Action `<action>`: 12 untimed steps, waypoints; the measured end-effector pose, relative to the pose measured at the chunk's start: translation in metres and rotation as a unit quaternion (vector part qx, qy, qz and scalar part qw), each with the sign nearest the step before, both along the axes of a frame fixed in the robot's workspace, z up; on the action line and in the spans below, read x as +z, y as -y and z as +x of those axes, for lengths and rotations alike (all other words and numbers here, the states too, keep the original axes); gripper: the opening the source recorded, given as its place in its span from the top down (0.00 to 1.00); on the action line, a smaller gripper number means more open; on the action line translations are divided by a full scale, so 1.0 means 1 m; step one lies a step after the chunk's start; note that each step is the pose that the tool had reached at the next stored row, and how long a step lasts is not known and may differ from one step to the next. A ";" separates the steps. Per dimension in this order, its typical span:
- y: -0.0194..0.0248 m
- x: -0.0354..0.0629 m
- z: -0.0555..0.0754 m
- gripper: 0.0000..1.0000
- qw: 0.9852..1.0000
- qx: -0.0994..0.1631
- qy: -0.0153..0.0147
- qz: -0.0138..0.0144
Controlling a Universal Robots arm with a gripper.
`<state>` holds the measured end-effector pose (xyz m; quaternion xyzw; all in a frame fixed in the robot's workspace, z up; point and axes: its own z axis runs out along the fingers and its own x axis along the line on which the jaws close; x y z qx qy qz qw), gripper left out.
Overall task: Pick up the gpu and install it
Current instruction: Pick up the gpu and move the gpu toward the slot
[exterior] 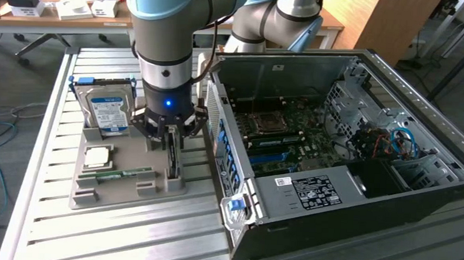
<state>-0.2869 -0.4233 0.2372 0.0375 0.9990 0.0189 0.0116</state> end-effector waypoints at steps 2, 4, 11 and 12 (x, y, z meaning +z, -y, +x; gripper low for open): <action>0.0000 0.0000 0.000 0.58 1.000 0.000 0.000 0.000; 0.0000 0.0000 0.000 0.58 1.000 0.000 0.000 0.000; 0.0000 0.0000 0.000 0.58 1.000 0.000 -0.005 0.000; 0.0000 0.0001 0.000 0.58 1.000 0.000 -0.006 0.000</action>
